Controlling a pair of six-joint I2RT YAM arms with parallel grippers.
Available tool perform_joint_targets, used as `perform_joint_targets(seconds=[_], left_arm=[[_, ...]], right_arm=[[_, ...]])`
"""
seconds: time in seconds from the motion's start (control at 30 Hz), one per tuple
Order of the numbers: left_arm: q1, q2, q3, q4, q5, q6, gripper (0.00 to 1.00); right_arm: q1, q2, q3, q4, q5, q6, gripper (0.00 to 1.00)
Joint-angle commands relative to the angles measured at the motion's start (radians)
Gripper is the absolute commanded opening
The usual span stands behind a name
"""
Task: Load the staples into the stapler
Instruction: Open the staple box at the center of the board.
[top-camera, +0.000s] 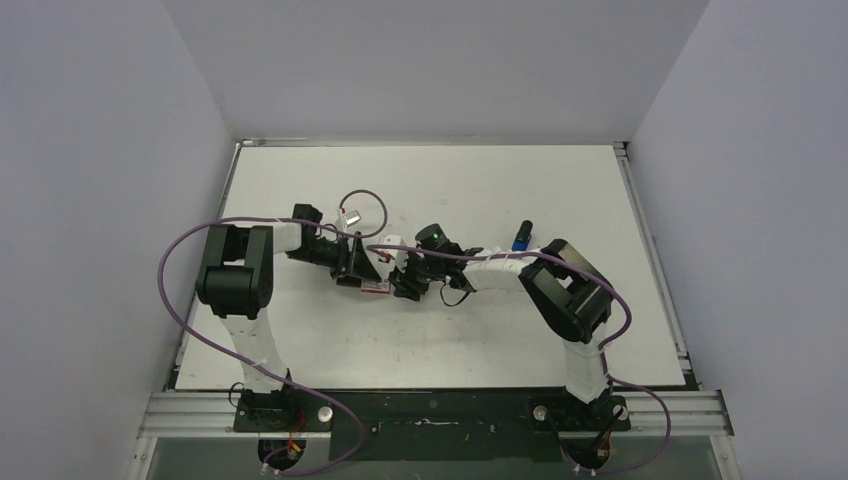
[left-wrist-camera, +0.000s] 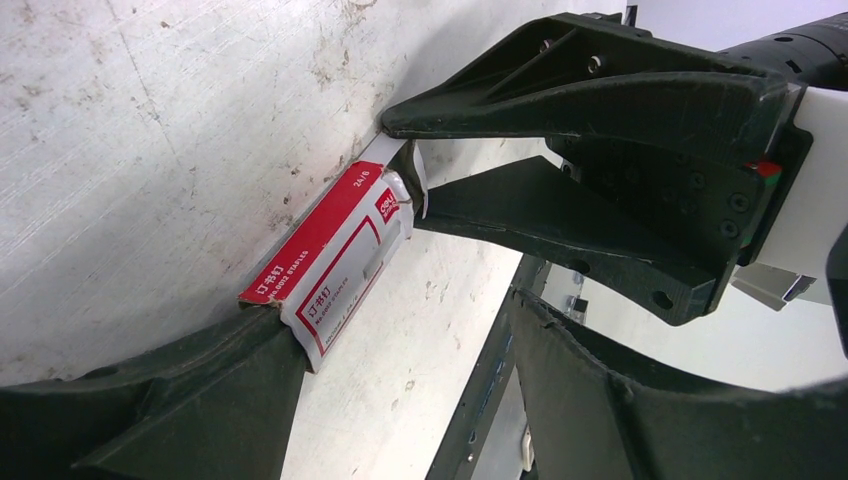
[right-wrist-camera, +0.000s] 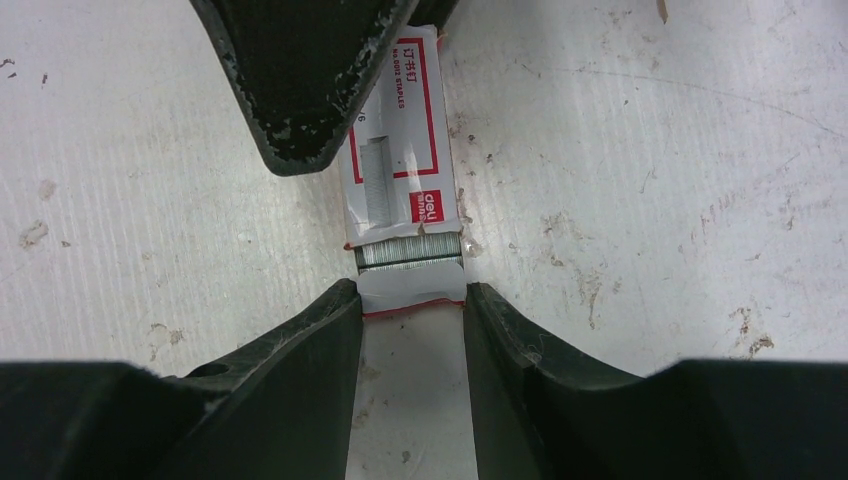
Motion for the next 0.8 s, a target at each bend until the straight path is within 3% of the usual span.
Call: perform_joint_targets(seconds=[0.0, 0.5, 0.67, 0.77], left_arm=[[0.022, -0.008, 0.023, -0.036, -0.131, 0.083, 0.71], [0.035, -0.004, 0.041, -0.063, -0.168, 0.101, 0.68], [0.034, -0.006, 0.045, -0.067, -0.173, 0.102, 0.7], [0.033, -0.01, 0.045, -0.072, -0.178, 0.103, 0.73]], right_arm=[[0.002, -0.028, -0.035, -0.037, -0.008, -0.035, 0.26], [-0.037, -0.086, -0.083, -0.111, -0.018, -0.078, 0.19], [-0.044, -0.089, -0.084, -0.114, -0.018, -0.08, 0.2], [-0.039, -0.079, -0.073, -0.114, -0.018, -0.065, 0.25]])
